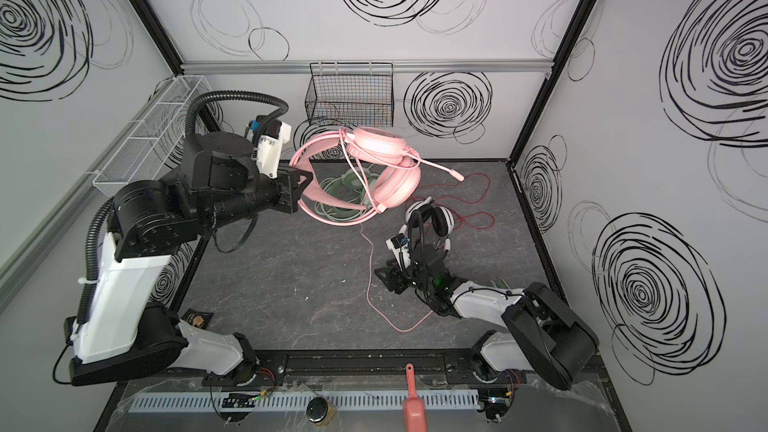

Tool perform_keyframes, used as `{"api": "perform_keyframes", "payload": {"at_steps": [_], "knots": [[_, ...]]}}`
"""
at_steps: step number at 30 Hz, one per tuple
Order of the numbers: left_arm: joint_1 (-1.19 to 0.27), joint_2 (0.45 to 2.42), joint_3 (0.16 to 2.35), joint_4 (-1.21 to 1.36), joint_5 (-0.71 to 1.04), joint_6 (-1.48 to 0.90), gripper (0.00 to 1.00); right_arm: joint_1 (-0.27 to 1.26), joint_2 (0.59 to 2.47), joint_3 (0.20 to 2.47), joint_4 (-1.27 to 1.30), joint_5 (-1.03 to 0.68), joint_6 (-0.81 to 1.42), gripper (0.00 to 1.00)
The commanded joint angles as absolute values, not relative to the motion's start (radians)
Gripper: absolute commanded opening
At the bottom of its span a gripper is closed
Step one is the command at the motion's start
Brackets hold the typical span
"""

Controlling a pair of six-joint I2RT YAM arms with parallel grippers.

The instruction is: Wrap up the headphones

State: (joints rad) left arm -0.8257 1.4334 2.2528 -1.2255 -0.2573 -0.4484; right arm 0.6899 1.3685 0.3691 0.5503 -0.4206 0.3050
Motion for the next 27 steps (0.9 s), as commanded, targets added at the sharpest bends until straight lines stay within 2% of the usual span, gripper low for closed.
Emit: {"api": "perform_keyframes", "payload": {"at_steps": [1, 9, 18, 20, 25, 27], "knots": [[-0.814, 1.414, 2.279, -1.095, -0.254, -0.457, 0.0, 0.748, 1.425, 0.412, 0.587, -0.36, 0.38, 0.59], [-0.807, 1.41, 2.277, -1.092, -0.245, -0.456, 0.0, 0.814, 1.607, 0.491, 0.66, -0.342, 0.476, 0.6], [-0.8, 1.394, 2.261, -1.09, -0.241, -0.455, 0.0, 0.837, 1.75, 0.59, 0.601, -0.24, 0.495, 0.51], [-0.799, 1.392, 2.259, -1.089, -0.24, -0.455, 0.0, 0.841, 1.765, 0.595, 0.61, -0.248, 0.499, 0.43], [-0.795, 1.39, 2.255, -1.088, -0.238, -0.454, 0.0, 0.853, 1.769, 0.599, 0.627, -0.277, 0.494, 0.08], [-0.792, 1.39, 2.255, -1.086, -0.242, -0.455, 0.0, 0.862, 1.749, 0.594, 0.62, -0.281, 0.483, 0.0]]}}
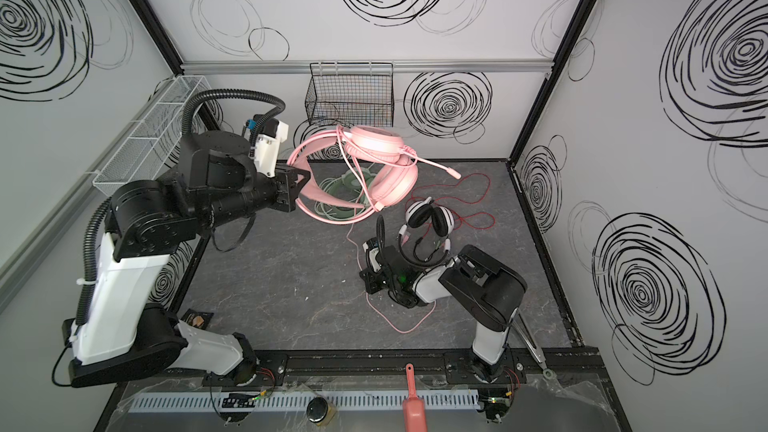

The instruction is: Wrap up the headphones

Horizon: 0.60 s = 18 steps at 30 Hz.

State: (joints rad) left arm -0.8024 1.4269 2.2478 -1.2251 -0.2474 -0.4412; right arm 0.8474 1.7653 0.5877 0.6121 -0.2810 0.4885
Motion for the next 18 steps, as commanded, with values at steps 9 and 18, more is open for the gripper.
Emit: {"api": "perform_keyframes", "payload": {"at_steps": [9, 18], "knots": [[-0.736, 1.413, 2.265, -1.091, -0.376, -0.414, 0.0, 1.048, 1.454, 0.481, 0.36, -0.018, 0.416, 0.0], [-0.562, 1.432, 2.227, -1.02, -0.449, -0.381, 0.0, 1.284, 1.29, 0.571, 0.011, 0.232, 0.44, 0.0]]}}
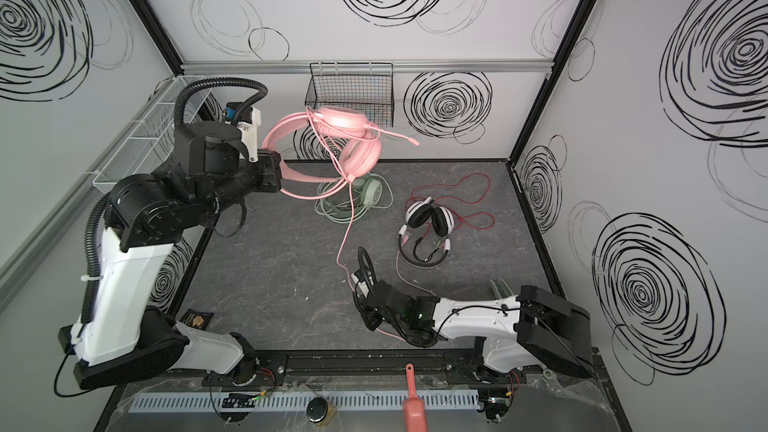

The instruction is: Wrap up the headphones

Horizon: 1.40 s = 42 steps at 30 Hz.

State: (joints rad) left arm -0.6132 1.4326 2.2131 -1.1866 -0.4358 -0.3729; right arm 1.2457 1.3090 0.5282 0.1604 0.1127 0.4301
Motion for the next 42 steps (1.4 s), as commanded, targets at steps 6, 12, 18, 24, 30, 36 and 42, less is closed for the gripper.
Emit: {"api": "perform_keyframes", "payload": {"at_steps": [6, 12, 18, 24, 30, 36, 42], "knots": [[-0.483, 1.457, 2.275, -1.026, -0.364, -0.405, 0.0, 1.369, 1.314, 0.625, -0.05, 0.261, 0.443, 0.0], [-0.417, 1.454, 2.251, -1.024, -0.322, -0.404, 0.0, 1.422, 1.342, 0.662, -0.108, 0.287, 0.449, 0.0], [-0.388, 1.45, 2.24, -1.033, -0.38, -0.363, 0.0, 1.461, 1.295, 0.664, -0.219, 0.37, 0.498, 0.0], [-0.389, 1.447, 2.224, -1.026, -0.523, -0.337, 0.0, 1.476, 1.206, 0.662, -0.328, 0.423, 0.546, 0.0], [-0.39, 1.433, 2.212, -1.031, -0.56, -0.333, 0.0, 1.479, 1.132, 0.671, -0.449, 0.497, 0.569, 0.0], [-0.412, 1.422, 2.178, -1.026, -0.694, -0.32, 0.0, 1.479, 1.046, 0.705, -0.552, 0.568, 0.621, 0.0], [-0.534, 1.443, 2.175, -1.014, -1.005, -0.272, 0.0, 1.482, 0.952, 0.753, -0.596, 0.603, 0.592, 0.0]]}}
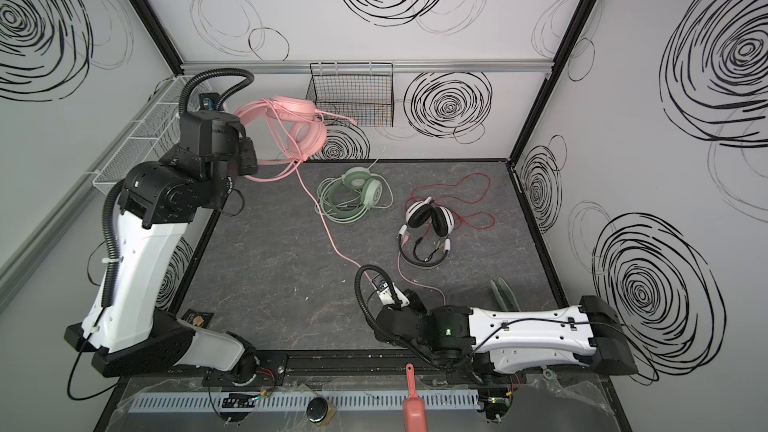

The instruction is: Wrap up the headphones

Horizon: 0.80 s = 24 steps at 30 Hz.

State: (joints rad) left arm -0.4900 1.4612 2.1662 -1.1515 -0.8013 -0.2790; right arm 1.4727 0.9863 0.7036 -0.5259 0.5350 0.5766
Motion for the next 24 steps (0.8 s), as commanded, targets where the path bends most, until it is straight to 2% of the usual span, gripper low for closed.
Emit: {"api": "perform_keyframes", "payload": {"at_steps": [1, 8, 12, 16, 24], "knots": [[-0.558, 1.445, 2.168, -1.009, -1.047, -0.263, 0.0, 1.482, 0.944, 0.775, -0.62, 0.617, 0.592, 0.0], [-0.674, 1.423, 2.069, -0.941, -1.258, -0.189, 0.0, 1.483, 0.912, 0.955, -0.74, 0.761, 0.53, 0.0], [-0.71, 1.388, 1.966, -0.818, -1.376, -0.089, 0.0, 1.483, 0.875, 1.039, -0.773, 0.859, 0.455, 0.0], [-0.696, 1.39, 1.981, -0.831, -1.355, -0.112, 0.0, 1.483, 0.858, 1.093, -0.805, 0.868, 0.436, 0.0], [-0.605, 1.45, 2.07, -0.914, -1.259, -0.205, 0.0, 1.488, 0.865, 1.027, -0.791, 0.761, 0.476, 0.0]]}}
